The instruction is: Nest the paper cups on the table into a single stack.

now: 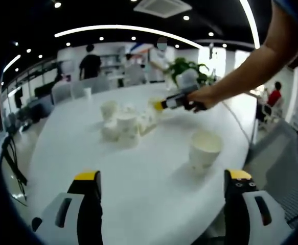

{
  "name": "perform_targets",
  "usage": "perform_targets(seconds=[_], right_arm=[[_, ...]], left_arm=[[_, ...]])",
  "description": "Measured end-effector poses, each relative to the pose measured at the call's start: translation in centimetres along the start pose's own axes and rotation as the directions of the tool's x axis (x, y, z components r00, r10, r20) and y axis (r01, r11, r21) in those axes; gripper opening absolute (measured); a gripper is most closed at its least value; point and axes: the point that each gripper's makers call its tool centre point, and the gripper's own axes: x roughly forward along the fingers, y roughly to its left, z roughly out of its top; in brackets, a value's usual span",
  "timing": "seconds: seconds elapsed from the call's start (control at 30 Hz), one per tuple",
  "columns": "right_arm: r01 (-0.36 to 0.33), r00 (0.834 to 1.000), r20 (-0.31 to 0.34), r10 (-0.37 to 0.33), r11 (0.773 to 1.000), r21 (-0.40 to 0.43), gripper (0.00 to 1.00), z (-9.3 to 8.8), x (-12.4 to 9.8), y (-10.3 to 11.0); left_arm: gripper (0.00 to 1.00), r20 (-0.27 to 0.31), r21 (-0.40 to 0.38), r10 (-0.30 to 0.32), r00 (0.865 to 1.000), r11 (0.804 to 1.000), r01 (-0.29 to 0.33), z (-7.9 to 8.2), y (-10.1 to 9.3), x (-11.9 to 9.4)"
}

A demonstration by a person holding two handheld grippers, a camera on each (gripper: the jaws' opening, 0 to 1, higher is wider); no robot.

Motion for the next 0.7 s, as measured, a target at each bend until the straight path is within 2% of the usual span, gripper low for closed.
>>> perform_targets(seconds=[0.43,0.7], right_arm=[[0.001,0.999,0.033,0.000,1.000,-0.017,0.41,2.3,-0.1,0.1],[-0.010,0.998,0.067,0.013,0.999,-0.053,0.41,5.2,-0.3,0.5]], left_arm=[[0.98,0.002,-0.001,0.002,1.000,1.000,-0.002,0.1,0.1,0.0],[0.98,0.007,0.000,0.005,1.000,1.000,-0.005,0.2,0.2,0.0]])
